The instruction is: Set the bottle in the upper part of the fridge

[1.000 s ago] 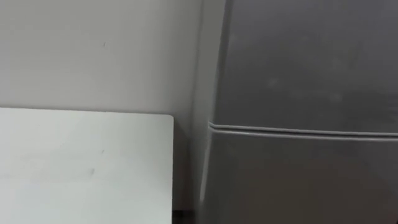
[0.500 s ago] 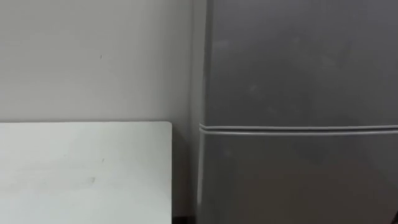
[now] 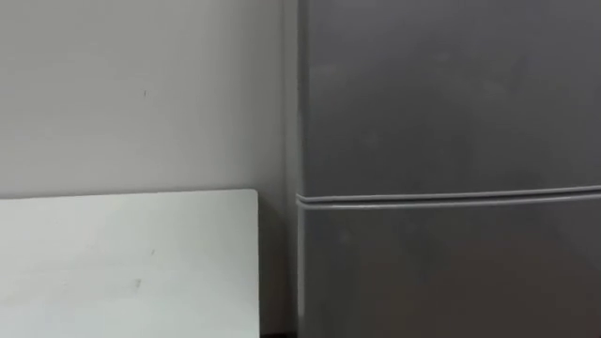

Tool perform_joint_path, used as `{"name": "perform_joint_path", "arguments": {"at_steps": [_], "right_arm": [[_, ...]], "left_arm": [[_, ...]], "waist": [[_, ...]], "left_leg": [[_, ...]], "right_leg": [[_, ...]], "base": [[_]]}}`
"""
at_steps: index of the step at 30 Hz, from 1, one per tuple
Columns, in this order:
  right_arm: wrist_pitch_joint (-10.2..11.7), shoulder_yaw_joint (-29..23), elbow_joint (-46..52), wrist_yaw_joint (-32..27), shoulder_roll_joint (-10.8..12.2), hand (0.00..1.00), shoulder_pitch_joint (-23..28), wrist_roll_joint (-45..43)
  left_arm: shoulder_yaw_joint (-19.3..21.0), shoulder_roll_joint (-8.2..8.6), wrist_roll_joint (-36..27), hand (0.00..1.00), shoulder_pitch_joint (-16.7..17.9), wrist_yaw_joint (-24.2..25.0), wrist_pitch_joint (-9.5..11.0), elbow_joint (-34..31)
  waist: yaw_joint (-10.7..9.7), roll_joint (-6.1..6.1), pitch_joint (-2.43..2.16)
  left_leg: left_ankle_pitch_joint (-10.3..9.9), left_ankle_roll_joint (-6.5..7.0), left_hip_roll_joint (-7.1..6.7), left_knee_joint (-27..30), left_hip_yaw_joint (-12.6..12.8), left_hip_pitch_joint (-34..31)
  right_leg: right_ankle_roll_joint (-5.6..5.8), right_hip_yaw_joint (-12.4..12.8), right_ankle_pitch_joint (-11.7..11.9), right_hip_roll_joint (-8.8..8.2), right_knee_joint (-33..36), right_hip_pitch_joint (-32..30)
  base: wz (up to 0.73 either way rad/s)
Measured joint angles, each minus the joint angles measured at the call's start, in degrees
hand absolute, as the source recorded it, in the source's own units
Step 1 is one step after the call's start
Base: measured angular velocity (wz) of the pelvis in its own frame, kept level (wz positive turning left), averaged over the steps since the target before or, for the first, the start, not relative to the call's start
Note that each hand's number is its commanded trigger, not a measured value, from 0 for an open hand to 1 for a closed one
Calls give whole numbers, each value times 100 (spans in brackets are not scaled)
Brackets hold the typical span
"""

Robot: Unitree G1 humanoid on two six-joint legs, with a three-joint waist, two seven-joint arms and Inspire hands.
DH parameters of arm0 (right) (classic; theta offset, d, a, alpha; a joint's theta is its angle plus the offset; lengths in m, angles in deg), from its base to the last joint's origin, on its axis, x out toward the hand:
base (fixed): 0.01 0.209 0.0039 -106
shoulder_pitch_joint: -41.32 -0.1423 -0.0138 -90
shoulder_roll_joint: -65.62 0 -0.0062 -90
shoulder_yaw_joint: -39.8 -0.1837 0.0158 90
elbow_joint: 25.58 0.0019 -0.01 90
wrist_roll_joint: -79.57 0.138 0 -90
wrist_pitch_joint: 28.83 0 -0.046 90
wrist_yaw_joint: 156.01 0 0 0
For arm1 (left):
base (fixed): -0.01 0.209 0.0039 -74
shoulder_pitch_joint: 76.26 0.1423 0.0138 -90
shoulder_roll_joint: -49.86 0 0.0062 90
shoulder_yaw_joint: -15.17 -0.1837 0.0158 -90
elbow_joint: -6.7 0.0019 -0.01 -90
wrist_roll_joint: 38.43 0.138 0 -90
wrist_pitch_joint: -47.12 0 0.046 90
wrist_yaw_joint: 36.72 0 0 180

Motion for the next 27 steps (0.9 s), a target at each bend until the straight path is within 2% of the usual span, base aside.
{"name": "perform_joint_path", "arguments": {"at_steps": [4, 9, 12, 19, 26, 27], "right_arm": [[-10, 422, -523, 412, 37, 0, -33, -543], [-70, 817, -618, 886, 67, 0, -52, -915], [-71, 1024, -720, 1165, 120, 0, -92, -1161], [-121, 1705, -906, 1954, 143, 0, -132, -1490], [-183, 1809, -1295, 2590, 169, 0, -386, -1662], [-184, 1809, -1354, 2675, 169, 0, -417, -1661]], "left_arm": [[-54, 22, 3, 0, -20, -1, 3, 114], [-273, 42, 9, 0, -208, 1, 3, 171], [-273, 79, 21, 0, -380, 0, 43, 173], [-398, 147, 11, 0, -544, 0, 54, 181], [-396, 186, 55, 0, -573, 0, 148, 273], [-397, 186, 54, 0, -626, 0, 160, 328]], "waist": [[25, 17, 2], [104, 79, 3], [172, 86, 2], [303, 92, 3], [301, 101, 14], [299, 105, 28]], "left_leg": [[-19, -4, 0, -16, -3, 47], [-20, -3, 5, -27, 3, 43], [-20, -3, 5, -38, -2, 47], [-24, 1, -11, -37, -33, -30], [-26, 3, -11, 31, -66, -116], [-26, 2, -11, 33, -82, -124]], "right_leg": [[6, 1, -6, 5, -22, 46], [6, 5, -6, 5, -13, 21], [3, 0, -9, 6, -19, 24], [21, -46, -26, -10, -27, -15], [22, -113, -26, -13, -21, -7], [21, -139, -25, -14, -18, -5]], "base": [[0], [-1], [0], [3], [5], [11]]}}
